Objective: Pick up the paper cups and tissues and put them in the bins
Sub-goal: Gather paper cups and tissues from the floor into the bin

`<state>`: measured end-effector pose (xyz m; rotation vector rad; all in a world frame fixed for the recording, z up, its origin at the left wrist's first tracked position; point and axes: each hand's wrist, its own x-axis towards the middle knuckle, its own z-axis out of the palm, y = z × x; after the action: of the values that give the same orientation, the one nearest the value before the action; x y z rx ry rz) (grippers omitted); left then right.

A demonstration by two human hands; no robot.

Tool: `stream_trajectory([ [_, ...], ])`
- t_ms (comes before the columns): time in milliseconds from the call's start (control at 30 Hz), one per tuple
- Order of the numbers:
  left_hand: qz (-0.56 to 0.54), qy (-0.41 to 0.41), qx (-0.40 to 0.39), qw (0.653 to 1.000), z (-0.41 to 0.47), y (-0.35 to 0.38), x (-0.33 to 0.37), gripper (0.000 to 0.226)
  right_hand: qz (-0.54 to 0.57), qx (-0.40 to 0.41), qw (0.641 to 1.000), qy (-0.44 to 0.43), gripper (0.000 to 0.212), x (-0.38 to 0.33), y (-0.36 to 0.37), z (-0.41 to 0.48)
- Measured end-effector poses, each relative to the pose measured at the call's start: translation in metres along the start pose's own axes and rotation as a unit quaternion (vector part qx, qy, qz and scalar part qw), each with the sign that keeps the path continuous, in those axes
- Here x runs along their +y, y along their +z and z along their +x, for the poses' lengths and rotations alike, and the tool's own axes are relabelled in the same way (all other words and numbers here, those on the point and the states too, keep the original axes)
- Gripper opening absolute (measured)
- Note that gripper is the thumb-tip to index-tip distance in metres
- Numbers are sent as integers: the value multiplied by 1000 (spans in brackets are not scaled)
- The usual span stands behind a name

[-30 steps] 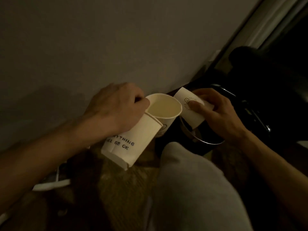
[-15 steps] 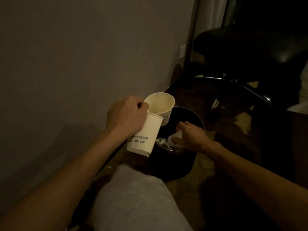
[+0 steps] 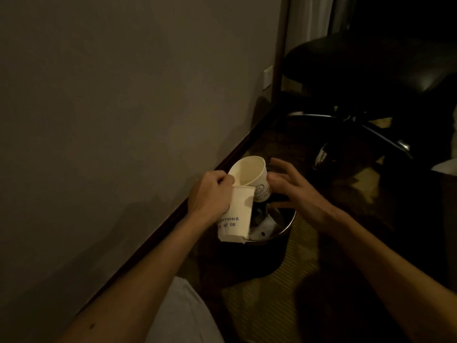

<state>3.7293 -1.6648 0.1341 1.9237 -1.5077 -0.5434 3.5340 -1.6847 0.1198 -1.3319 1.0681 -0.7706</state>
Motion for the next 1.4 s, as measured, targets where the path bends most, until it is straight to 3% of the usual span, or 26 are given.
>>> stream_trajectory([
  [67, -47, 12, 18, 999, -8, 18, -4, 34, -10, 6, 1000, -1, 89, -4, -1, 0],
  [200, -68, 89, 16, 994, -10, 34, -13, 34, -42, 61, 997, -24, 52, 1, 1, 8],
  [267, -45, 100, 28, 994, -2, 33, -19, 42, -42, 78, 996, -15, 61, 5, 3, 11],
  [367, -21, 82, 114, 990, 8, 25, -34, 51, -140, 109, 984, -6, 79, 14, 1, 18],
  [500, -53, 17, 224, 973, 12, 12, -50, 50, -354, 54, 933, 20, 81, 36, 2, 29],
  [667, -186, -25, 270, 944, 11, 4, -47, 51, -497, -53, 863, 78, 66, 68, 26, 43],
  [733, -212, -5, 248, 945, 7, 2, -43, 46, -548, -85, 827, 88, 62, 74, 30, 47],
  [800, -243, -4, 215, 946, 2, 0, -42, 42, -534, -114, 831, 109, 59, 72, 30, 49],
  [867, -266, -21, 169, 949, -1, -1, -43, 44, -478, -130, 858, 133, 59, 63, 26, 50],
  [933, -274, -30, 128, 953, -3, 0, -45, 46, -411, -96, 899, 116, 60, 48, 17, 51],
  [1000, -265, -21, 104, 958, -3, 3, -45, 43, -331, -46, 941, 57, 72, 28, 9, 48],
  [1067, -288, -14, 68, 955, 0, 8, -45, 34, -278, -24, 960, -12, 79, 13, 7, 43],
  [1167, -333, -14, -28, 942, 6, 18, -46, 19, -304, -18, 948, -94, 68, 4, 18, 39],
  [1233, -313, -8, -50, 949, 10, 27, -43, 11, -344, 14, 932, -113, 62, 6, 20, 43],
  [1400, -167, 35, -60, 983, 12, 44, -42, 12, -390, 40, 919, -23, 52, 29, 13, 47],
])
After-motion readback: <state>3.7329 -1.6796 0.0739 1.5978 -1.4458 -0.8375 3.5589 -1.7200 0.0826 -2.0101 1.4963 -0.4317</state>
